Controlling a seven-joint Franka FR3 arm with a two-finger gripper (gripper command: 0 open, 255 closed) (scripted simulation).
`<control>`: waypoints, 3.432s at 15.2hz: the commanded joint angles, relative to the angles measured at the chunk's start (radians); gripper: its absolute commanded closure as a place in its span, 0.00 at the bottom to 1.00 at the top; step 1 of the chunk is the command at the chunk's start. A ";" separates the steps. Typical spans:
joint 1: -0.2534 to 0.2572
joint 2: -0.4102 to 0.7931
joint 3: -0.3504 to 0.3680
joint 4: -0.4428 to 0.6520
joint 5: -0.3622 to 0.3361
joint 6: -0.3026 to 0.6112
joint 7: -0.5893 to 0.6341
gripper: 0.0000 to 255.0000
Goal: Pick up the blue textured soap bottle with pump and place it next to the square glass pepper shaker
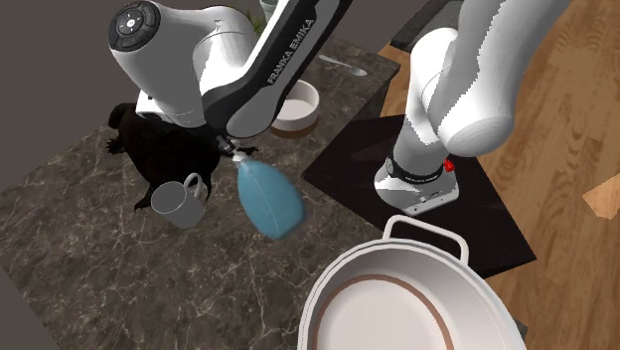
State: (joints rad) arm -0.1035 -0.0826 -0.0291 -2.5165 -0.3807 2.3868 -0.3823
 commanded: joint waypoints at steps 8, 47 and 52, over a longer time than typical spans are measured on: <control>0.010 -0.095 0.003 0.039 0.043 -0.129 -0.051 1.00; -0.319 -0.192 -0.599 0.056 -0.096 -0.006 -0.876 1.00; -0.322 -0.085 -0.715 0.152 -0.003 0.036 -1.060 1.00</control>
State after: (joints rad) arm -0.4256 -0.1922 -0.7190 -2.3858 -0.4074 2.4131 -1.3992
